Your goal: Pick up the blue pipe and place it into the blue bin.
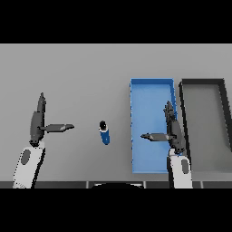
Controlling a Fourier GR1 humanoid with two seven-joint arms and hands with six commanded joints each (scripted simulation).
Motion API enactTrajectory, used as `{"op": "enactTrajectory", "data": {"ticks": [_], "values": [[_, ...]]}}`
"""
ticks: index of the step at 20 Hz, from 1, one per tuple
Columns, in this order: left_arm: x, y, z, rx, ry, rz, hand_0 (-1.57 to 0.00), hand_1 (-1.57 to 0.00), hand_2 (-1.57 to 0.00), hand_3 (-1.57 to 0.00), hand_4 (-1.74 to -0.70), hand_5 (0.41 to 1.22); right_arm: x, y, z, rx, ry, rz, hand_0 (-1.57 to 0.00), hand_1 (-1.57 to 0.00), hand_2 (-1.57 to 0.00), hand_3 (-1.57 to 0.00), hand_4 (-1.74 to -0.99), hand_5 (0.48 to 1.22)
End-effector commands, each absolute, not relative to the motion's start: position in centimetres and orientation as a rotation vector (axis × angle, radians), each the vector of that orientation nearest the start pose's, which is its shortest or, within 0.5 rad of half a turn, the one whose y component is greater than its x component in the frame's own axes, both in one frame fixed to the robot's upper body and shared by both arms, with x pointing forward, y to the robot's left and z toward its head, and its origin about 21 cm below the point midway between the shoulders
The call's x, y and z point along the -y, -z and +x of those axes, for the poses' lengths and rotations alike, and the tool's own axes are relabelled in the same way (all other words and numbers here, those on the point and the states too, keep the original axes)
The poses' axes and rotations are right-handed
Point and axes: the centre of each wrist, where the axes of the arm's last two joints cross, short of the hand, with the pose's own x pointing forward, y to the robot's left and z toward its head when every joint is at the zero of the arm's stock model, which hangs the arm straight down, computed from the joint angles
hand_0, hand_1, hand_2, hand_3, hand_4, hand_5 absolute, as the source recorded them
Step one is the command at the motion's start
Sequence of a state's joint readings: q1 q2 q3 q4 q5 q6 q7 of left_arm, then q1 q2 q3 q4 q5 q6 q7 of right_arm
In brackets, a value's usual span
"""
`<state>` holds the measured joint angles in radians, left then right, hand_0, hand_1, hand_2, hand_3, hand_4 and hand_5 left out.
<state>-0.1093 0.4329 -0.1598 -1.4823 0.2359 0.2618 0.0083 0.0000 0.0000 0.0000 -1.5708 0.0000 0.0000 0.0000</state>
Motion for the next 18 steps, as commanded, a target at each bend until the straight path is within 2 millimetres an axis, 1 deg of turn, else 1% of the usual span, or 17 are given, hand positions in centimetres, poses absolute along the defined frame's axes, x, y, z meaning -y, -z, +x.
{"op": "enactTrajectory", "data": {"ticks": [1,6,7,8,9,11,13,14,15,18], "values": [[-29.1,-2.7,27.2,1.556,0.086,0.249,0.00,0.00,0.00,0.00,-1.01,0.586,22.9,0.3,24.8,1.572,0.001,-0.001,0.00,0.00,0.00,0.00,-1.222,0.603],[-28.5,-2.5,26.8,1.558,0.089,0.247,0.00,0.00,0.00,0.00,-1.01,0.586,23.6,0.3,24.1,1.584,0.001,-0.003,0.00,0.00,0.00,0.00,-1.222,0.603],[-29.6,-2.3,25.8,1.580,0.252,0.202,0.00,0.00,0.00,0.00,-1.01,0.586,24.6,-0.2,23.4,1.640,-0.121,-0.046,0.00,0.00,0.00,0.00,-1.222,0.603],[-30.4,-2.3,25.0,1.585,0.349,0.166,0.00,0.00,0.00,0.00,-1.01,0.588,24.9,-0.4,22.8,1.662,-0.192,-0.051,0.00,0.00,0.00,0.00,-1.227,0.603],[-31.2,-2.5,24.7,1.580,0.399,0.158,0.00,0.00,0.00,0.00,-1.01,0.588,25.1,-0.5,22.4,1.664,-0.234,-0.065,0.00,0.00,0.00,0.00,-1.230,0.601],[-31.5,-2.5,24.4,1.571,0.449,0.136,0.00,0.00,0.00,0.00,-1.01,0.589,25.0,-0.9,22.1,1.653,-0.270,-0.071,0.00,0.00,0.00,0.00,-1.232,0.599],[-31.3,-2.9,24.7,1.565,0.471,0.122,0.00,0.00,0.00,0.00,-1.01,0.587,25.4,-1.2,22.1,1.631,-0.286,-0.081,0.00,0.00,0.00,0.00,-1.230,0.595],[-31.7,-2.9,24.5,1.575,0.472,0.106,0.00,0.00,0.00,0.00,-1.01,0.589,25.3,-1.0,22.0,1.633,-0.294,-0.086,0.00,0.00,0.00,0.00,-1.226,0.593],[-31.7,-2.8,24.4,1.575,0.486,0.069,0.00,0.00,0.00,0.00,-1.01,0.592,25.0,-1.3,22.1,1.643,-0.296,-0.077,0.00,0.00,0.00,0.00,-1.225,0.592],[-31.0,-3.2,23.8,1.559,0.576,-0.019,0.00,0.00,0.00,0.00,-1.02,0.582,24.9,-1.2,21.9,1.648,-0.311,-0.087,0.00,0.00,0.00,0.00,-1.215,0.587]]}}
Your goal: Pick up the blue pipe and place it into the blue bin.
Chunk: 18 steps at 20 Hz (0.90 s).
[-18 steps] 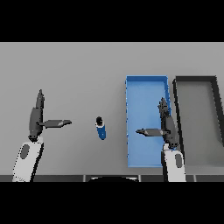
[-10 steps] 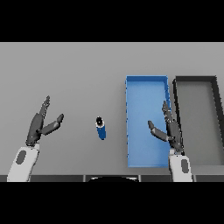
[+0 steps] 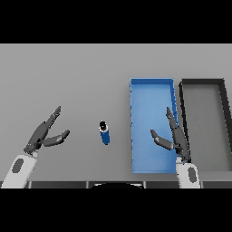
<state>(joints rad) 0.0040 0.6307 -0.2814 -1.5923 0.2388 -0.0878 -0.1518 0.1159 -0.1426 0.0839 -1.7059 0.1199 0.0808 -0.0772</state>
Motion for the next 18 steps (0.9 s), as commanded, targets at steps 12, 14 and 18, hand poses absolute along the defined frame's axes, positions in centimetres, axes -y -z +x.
{"op": "enactTrajectory", "data": {"ticks": [12,14,18], "values": [[-23.8,-2.4,22.8,1.414,0.838,-0.258,0.00,0.00,0.00,0.00,-1.10,0.447,24.9,-1.1,22.0,1.683,-0.315,-0.063,0.00,0.00,0.00,0.00,-1.262,0.617],[-22.8,-1.8,22.6,1.409,0.849,-0.307,0.00,0.00,0.00,0.00,-1.11,0.447,24.9,-1.3,21.8,1.690,-0.307,-0.062,0.00,0.00,0.00,0.00,-1.265,0.616],[-20.3,-0.8,23.6,1.403,0.852,-0.320,0.00,0.00,0.00,0.00,-1.12,0.446,25.0,-1.2,21.3,1.684,-0.307,-0.058,0.00,0.00,0.00,0.00,-1.275,0.615]]}}
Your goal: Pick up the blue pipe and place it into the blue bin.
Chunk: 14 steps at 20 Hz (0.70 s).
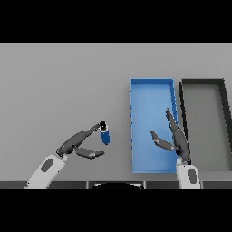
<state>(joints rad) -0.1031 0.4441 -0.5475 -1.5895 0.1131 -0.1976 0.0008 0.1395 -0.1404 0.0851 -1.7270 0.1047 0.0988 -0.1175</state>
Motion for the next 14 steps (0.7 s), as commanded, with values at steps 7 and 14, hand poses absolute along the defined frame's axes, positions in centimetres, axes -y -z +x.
{"op": "enactTrajectory", "data": {"ticks": [7,14], "values": [[-16.8,1.4,25.4,1.403,0.869,-0.345,0.00,0.00,0.00,0.00,-1.08,0.442,25.4,-1.4,21.3,1.680,-0.299,-0.071,0.00,0.00,0.00,0.00,-1.265,0.597],[-14.1,2.0,26.8,1.444,0.707,-0.490,-0.19,-0.35,-0.48,-0.52,-1.25,0.730,25.9,-1.1,21.3,1.672,-0.289,-0.074,0.00,0.00,0.00,0.00,-1.260,0.600]]}}
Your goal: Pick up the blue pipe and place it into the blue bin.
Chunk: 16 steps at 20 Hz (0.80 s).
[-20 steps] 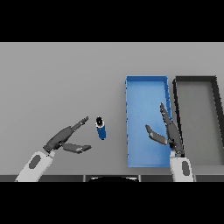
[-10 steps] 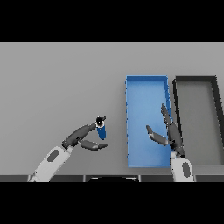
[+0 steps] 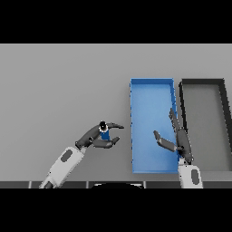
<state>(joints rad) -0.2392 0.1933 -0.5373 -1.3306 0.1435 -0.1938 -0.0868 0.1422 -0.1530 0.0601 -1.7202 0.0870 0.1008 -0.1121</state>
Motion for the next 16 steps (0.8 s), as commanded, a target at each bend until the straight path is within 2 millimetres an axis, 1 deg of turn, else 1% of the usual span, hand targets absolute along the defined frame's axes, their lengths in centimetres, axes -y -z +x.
{"op": "enactTrajectory", "data": {"ticks": [1,2,3,4,5,7,8,10,11,13,14,16], "values": [[-13.9,2.4,26.9,1.430,0.670,-0.481,-0.44,-0.59,-0.70,-0.72,-1.35,0.828,25.7,-1.3,21.3,1.684,-0.289,-0.072,0.00,0.00,0.00,0.00,-1.259,0.602],[-13.6,2.4,26.6,1.441,0.664,-0.483,-0.67,-0.79,-0.87,-0.88,-1.42,0.906,25.7,-1.2,21.5,1.671,-0.288,-0.073,0.00,0.00,0.00,0.00,-1.259,0.605],[-13.2,2.6,26.4,1.447,0.657,-0.486,-0.85,-0.94,-1.01,-1.00,-1.48,0.969,25.7,-1.0,21.4,1.674,-0.297,-0.070,0.00,0.00,0.00,0.00,-1.261,0.609],[-13.0,2.6,26.2,1.461,0.650,-0.499,-0.99,-1.07,-1.12,-1.10,-1.53,1.020,25.6,-1.1,21.5,1.672,-0.293,-0.065,0.00,0.00,0.00,0.00,-1.262,0.611],[-13.2,2.9,25.8,1.475,0.648,-0.511,-1.11,-1.17,-1.21,-1.16,-1.57,1.060,25.6,-1.0,21.5,1.672,-0.298,-0.065,0.00,0.00,0.00,0.00,-1.259,0.614],[-12.8,2.7,25.3,1.506,0.685,-0.483,-1.28,-1.31,-1.34,-1.27,-1.63,1.118,25.6,-1.1,21.7,1.671,-0.290,-0.068,0.00,0.00,0.00,0.00,-1.258,0.615],[-12.5,2.8,25.4,1.521,0.691,-0.475,-1.33,-1.37,-1.39,-1.31,-1.65,1.139,25.8,-1.3,21.7,1.673,-0.295,-0.071,0.00,0.00,0.00,0.00,-1.255,0.616],[-12.0,2.3,25.4,1.570,0.682,-0.484,-1.42,-1.44,-1.45,-1.37,-1.68,1.168,25.4,-1.3,21.7,1.678,-0.303,-0.063,0.00,0.00,0.00,0.00,-1.250,0.622],[-11.5,1.7,25.6,1.595,0.674,-0.499,-1.45,-1.47,-1.48,-1.39,-1.69,1.179,25.4,-1.4,21.8,1.671,-0.297,-0.066,0.00,0.00,0.00,0.00,-1.245,0.621],[-11.4,0.7,25.3,1.654,0.669,-0.539,-1.49,-1.50,-1.51,-1.42,-1.71,1.194,25.4,-1.4,21.5,1.680,-0.300,-0.069,0.00,0.00,0.00,0.00,-1.248,0.627],[-11.4,-0.1,25.3,1.670,0.671,-0.553,-1.51,-1.52,-1.52,-1.43,-1.71,1.199,25.4,-1.3,21.5,1.671,-0.306,-0.069,0.00,0.00,0.00,0.00,-1.249,0.629],[-10.8,-2.0,25.5,1.715,0.681,-0.598,-1.53,-1.54,-1.54,-1.44,-1.72,1.207,25.2,-1.3,21.9,1.661,-0.316,-0.097,0.00,0.00,0.00,0.00,-1.228,0.629]]}}
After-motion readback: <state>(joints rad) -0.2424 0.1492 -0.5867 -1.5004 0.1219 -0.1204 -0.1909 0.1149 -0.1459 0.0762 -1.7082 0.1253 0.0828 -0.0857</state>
